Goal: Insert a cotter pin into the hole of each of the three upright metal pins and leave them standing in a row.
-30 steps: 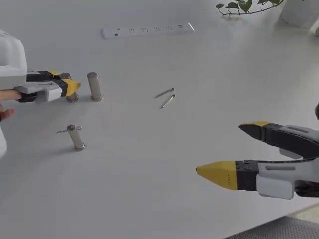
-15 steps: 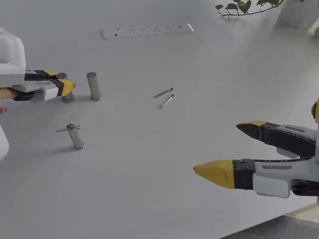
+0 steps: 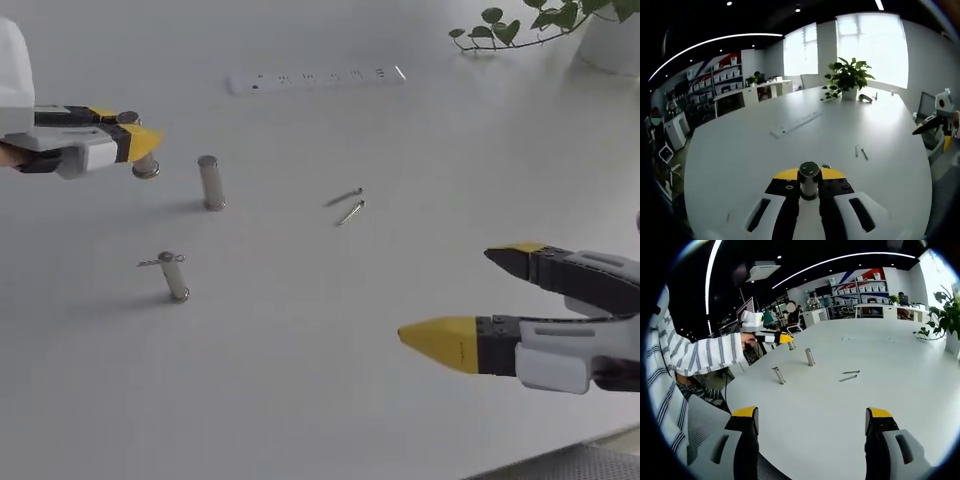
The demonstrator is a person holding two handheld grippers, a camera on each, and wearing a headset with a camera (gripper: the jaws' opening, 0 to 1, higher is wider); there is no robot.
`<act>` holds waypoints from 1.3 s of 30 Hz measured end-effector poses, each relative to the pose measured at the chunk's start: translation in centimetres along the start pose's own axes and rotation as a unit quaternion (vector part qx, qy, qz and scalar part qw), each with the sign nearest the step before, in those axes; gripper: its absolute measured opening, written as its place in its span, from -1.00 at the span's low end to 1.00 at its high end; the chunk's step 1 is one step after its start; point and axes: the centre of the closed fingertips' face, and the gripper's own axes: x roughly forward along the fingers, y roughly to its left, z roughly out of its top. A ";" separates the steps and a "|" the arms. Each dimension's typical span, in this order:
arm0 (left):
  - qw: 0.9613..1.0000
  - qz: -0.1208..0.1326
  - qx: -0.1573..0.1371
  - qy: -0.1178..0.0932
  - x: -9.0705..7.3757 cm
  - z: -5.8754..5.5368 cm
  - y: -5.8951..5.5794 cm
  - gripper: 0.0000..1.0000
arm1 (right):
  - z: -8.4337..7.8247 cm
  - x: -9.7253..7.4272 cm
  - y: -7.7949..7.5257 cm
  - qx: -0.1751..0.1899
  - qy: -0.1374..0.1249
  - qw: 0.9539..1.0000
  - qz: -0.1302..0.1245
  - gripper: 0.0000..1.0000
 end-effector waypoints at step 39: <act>0.998 -0.064 -0.022 0.018 1.0 -2.3 -14.9 -0.81 | 0.0 -0.1 0.8 -0.007 -0.003 1.000 0.012 0.69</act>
